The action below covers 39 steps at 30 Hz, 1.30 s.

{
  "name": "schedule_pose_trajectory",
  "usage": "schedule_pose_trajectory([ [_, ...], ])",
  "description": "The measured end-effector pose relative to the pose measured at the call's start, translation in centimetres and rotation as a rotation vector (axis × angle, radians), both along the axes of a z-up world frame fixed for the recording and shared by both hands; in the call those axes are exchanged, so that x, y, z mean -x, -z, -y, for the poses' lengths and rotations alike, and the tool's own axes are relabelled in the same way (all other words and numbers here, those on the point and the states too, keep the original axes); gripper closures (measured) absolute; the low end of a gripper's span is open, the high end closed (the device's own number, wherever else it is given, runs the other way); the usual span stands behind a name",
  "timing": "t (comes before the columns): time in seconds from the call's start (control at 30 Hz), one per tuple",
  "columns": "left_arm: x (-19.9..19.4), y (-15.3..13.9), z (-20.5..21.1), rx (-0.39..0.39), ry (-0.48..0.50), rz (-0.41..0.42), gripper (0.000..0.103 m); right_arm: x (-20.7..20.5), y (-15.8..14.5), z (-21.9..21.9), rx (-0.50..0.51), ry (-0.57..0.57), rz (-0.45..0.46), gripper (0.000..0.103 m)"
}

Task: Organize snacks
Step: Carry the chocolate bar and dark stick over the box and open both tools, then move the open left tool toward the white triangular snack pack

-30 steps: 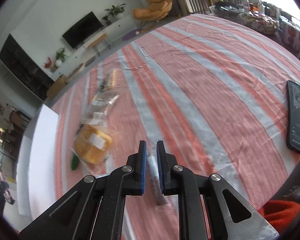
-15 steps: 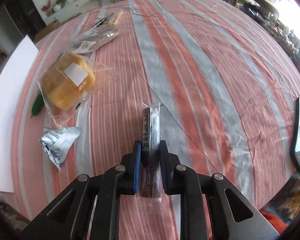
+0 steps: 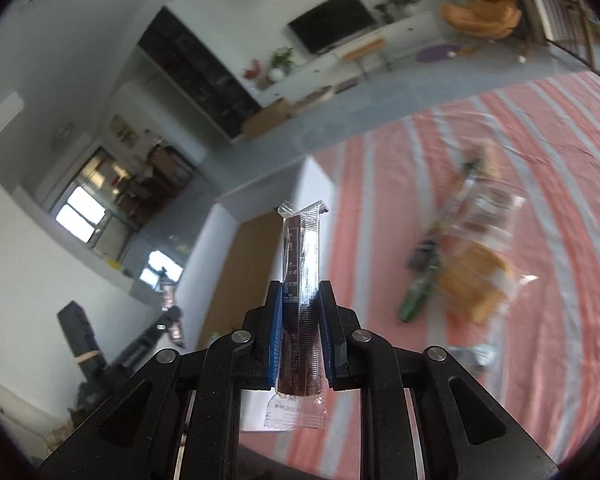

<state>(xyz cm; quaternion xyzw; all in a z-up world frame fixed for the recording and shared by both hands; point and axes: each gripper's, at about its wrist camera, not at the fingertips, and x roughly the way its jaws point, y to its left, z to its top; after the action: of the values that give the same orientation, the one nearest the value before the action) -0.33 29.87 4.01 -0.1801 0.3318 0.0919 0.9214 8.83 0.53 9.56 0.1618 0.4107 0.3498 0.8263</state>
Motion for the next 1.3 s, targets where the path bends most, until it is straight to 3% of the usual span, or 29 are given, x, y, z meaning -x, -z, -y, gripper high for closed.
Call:
schedule_pose_trajectory([
  [0.1,0.6,1.1,-1.1,-0.037,-0.046,-0.031,0.086,-0.1,0.4,-5.8,0.024,-0.092,0.020,0.086],
  [0.2,0.7,2.5,-1.8,-0.082,-0.097,-0.083,0.085,-0.7,2.3,-9.0,0.002,-0.155,-0.025,0.080],
  [0.23,0.7,2.9,-2.0,-0.094,-0.115,-0.093,0.077,-0.7,2.9,-9.3,0.003,-0.155,-0.035,0.075],
  [0.3,0.9,3.4,-2.0,-0.113,-0.145,-0.101,0.042,-0.7,3.8,-8.5,0.004,-0.128,-0.022,0.060],
  [0.33,1.1,3.5,-1.7,-0.120,-0.159,-0.096,0.017,-0.5,4.2,-7.7,0.015,-0.110,-0.003,0.054],
  [0.37,1.3,3.4,-1.3,-0.127,-0.174,-0.076,0.008,-0.4,4.6,-6.7,0.037,-0.088,0.016,0.050],
  [0.47,1.1,3.3,0.6,-0.130,-0.151,-0.022,0.007,0.4,6.2,-3.6,0.112,-0.020,0.060,0.050],
  [0.6,-0.2,2.7,4.5,-0.089,-0.010,0.007,0.007,1.8,9.4,2.8,0.234,0.125,0.124,0.044],
  [0.77,-1.5,2.1,13.9,-0.089,0.273,0.031,0.002,2.7,14.2,11.6,0.416,0.392,0.111,0.044],
  [0.9,-3.7,4.8,21.1,-0.060,0.490,-0.062,0.002,1.8,16.8,17.7,0.527,0.571,0.035,0.044],
  [0.97,-5.0,7.5,23.2,-0.053,0.513,-0.137,0.002,1.9,17.4,19.9,0.543,0.622,0.002,0.044],
  [1.07,-6.6,11.1,24.5,-0.090,0.497,-0.209,0.002,1.2,18.3,22.3,0.472,0.670,-0.053,0.044],
  [1.17,-7.7,12.9,25.1,-0.145,0.470,-0.216,0.002,1.1,18.7,23.1,0.473,0.687,-0.071,0.037],
  [1.3,-9.2,14.9,25.1,-0.187,0.443,-0.227,0.002,0.7,19.9,22.8,0.509,0.679,-0.097,0.037],
])
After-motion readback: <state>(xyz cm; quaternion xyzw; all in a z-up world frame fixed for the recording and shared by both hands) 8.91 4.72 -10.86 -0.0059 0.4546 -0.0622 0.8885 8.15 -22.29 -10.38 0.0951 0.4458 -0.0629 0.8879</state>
